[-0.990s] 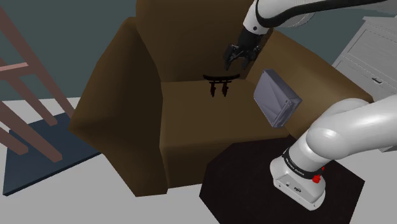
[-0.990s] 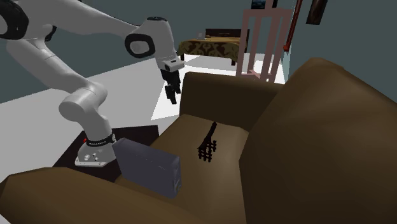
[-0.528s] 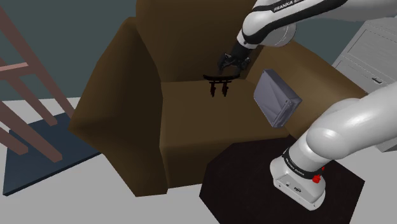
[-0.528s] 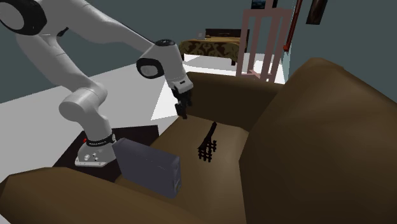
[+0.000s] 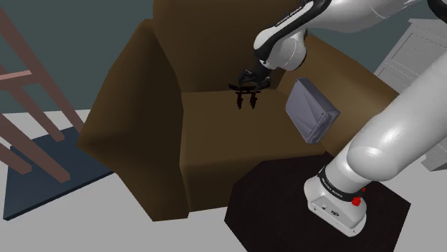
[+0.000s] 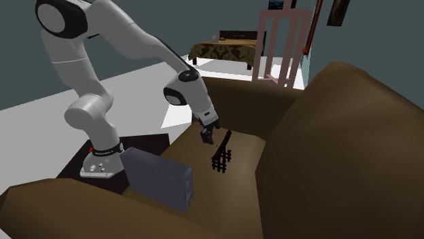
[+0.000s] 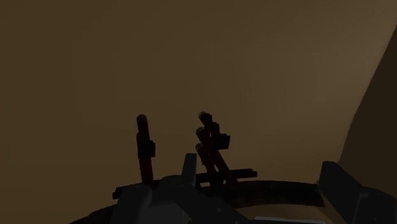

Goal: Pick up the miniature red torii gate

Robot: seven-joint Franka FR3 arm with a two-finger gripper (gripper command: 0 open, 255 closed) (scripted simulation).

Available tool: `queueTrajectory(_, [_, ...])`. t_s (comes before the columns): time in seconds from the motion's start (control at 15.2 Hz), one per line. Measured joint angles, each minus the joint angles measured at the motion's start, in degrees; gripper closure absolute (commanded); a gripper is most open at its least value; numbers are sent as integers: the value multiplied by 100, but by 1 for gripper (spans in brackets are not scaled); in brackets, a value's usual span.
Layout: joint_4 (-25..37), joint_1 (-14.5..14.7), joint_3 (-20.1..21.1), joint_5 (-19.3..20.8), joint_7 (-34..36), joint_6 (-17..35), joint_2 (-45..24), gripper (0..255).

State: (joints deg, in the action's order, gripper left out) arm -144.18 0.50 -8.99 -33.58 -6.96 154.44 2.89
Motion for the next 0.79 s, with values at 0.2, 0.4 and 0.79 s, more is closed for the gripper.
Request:
queueTrajectory(0.2, [288,35,-6,-811,-548,246,-544,0])
queueTrajectory(0.4, [362,16,58,-1284,-954,406,-830,0])
queueTrajectory(0.79, [452,-51,183,-1878,-1506,586,-1184,255])
